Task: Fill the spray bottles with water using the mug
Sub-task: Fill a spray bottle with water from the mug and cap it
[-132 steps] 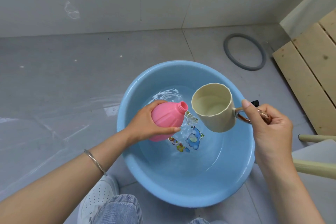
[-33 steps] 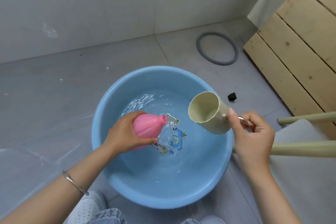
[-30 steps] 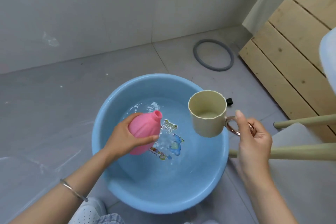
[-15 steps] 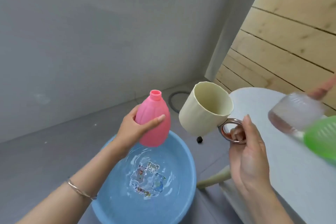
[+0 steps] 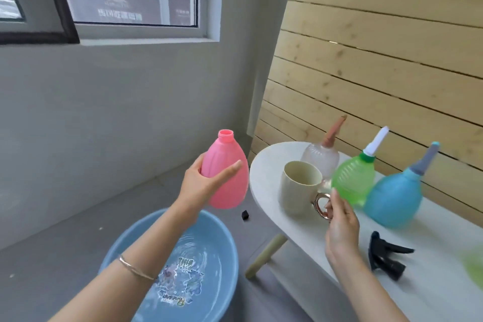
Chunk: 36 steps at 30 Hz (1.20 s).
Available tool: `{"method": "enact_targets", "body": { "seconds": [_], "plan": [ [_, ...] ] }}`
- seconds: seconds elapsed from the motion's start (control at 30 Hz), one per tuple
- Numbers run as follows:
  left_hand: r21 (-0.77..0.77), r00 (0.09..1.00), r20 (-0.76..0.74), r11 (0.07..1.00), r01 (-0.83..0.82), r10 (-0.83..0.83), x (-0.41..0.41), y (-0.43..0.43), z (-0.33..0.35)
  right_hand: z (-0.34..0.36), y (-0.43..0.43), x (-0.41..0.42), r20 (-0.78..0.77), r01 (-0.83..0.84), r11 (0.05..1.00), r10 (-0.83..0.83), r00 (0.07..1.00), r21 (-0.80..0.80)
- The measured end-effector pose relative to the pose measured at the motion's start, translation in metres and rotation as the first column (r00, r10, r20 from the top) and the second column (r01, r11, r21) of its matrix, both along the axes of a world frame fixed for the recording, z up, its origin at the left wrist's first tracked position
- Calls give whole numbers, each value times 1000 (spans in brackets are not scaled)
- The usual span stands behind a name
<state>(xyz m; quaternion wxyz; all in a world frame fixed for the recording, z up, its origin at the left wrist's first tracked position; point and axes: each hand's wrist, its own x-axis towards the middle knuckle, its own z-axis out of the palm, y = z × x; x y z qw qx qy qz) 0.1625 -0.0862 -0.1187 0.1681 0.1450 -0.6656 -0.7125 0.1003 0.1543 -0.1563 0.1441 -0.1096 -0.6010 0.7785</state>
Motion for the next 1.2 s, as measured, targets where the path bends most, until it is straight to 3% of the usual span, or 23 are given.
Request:
{"method": "enact_targets", "body": {
  "seconds": [0.23,0.53,0.67,0.73,0.77,0.83,0.9,0.97,1.1,1.2],
  "plan": [
    [-19,998,15,998,57,-56,4,39,16,-4,15,9,109,-5,997,-4,994,82],
    [-45,992,-10,991,127,-128,16,77,39,9,29,13,225,-226,968,197,954,109],
    [-41,984,-38,984,171,-172,21,96,48,30,57,16,135,-288,898,256,957,333],
    [-53,978,-37,978,203,-205,26,109,46,32,88,22,72,-198,778,193,978,596],
    [-63,974,-37,973,220,-223,27,115,45,31,105,24,65,-148,662,150,987,735],
    [-81,965,-29,963,256,-259,28,130,43,31,140,29,158,-167,337,52,986,927],
    [-98,954,-22,950,296,-299,28,145,41,31,160,35,342,-340,96,-7,940,936],
    [-113,942,-11,936,332,-335,27,160,36,27,167,43,461,-461,5,1,887,887],
    [-161,911,18,898,409,-412,23,186,19,15,167,56,392,-394,33,55,918,918],
    [-152,895,23,883,443,-445,22,203,8,17,171,57,346,-371,212,147,927,904]
  ]
}}
